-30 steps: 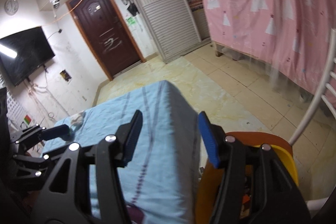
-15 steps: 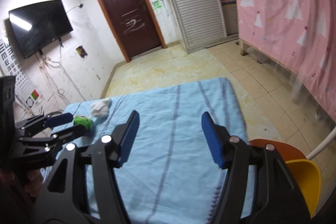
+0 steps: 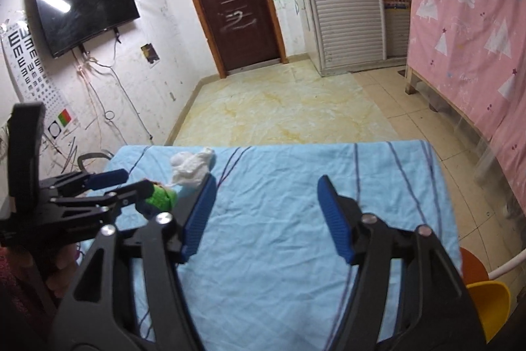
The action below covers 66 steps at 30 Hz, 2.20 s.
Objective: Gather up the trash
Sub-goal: 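Move both open tools back over the bedsheet toward the knitted ball, then grasp the knitted purple-green ball with the left tool while the right tool grasps the white tissue, then carry the knitted ball and white tissue to the yellow bin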
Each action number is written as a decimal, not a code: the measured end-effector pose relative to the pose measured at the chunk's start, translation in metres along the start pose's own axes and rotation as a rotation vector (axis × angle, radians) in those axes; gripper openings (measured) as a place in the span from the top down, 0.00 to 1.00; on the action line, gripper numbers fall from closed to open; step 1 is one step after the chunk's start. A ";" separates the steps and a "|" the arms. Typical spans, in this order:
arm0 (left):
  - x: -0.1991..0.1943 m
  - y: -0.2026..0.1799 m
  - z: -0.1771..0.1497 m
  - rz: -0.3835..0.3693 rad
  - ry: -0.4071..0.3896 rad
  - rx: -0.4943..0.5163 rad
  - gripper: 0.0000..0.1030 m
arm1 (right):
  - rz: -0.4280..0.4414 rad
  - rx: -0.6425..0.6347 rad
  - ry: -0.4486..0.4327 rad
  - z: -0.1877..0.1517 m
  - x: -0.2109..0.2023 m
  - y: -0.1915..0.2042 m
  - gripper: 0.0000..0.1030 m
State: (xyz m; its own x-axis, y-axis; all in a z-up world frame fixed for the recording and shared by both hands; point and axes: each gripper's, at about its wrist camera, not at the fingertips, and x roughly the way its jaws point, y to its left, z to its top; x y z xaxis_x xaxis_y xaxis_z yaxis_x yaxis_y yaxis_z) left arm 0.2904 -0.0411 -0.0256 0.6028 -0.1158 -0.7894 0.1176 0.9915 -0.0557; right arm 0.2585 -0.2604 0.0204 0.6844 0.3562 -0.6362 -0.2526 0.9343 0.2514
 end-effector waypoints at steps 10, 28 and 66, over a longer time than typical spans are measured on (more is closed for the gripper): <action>0.032 0.012 -0.007 -0.032 0.065 -0.019 0.46 | 0.027 -0.041 0.062 0.010 0.040 0.027 0.37; 0.007 0.043 -0.027 -0.080 0.041 -0.068 0.84 | 0.138 -0.122 0.216 0.023 0.125 0.089 0.33; -0.055 0.017 -0.051 -0.081 -0.048 -0.056 0.84 | 0.023 -0.182 0.070 0.016 0.051 0.084 0.79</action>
State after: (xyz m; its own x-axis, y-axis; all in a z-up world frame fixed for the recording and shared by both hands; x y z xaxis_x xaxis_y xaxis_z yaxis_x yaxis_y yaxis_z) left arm 0.2193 -0.0144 -0.0141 0.6301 -0.1976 -0.7510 0.1244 0.9803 -0.1535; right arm 0.2832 -0.1640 0.0206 0.6293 0.3719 -0.6824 -0.3917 0.9102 0.1348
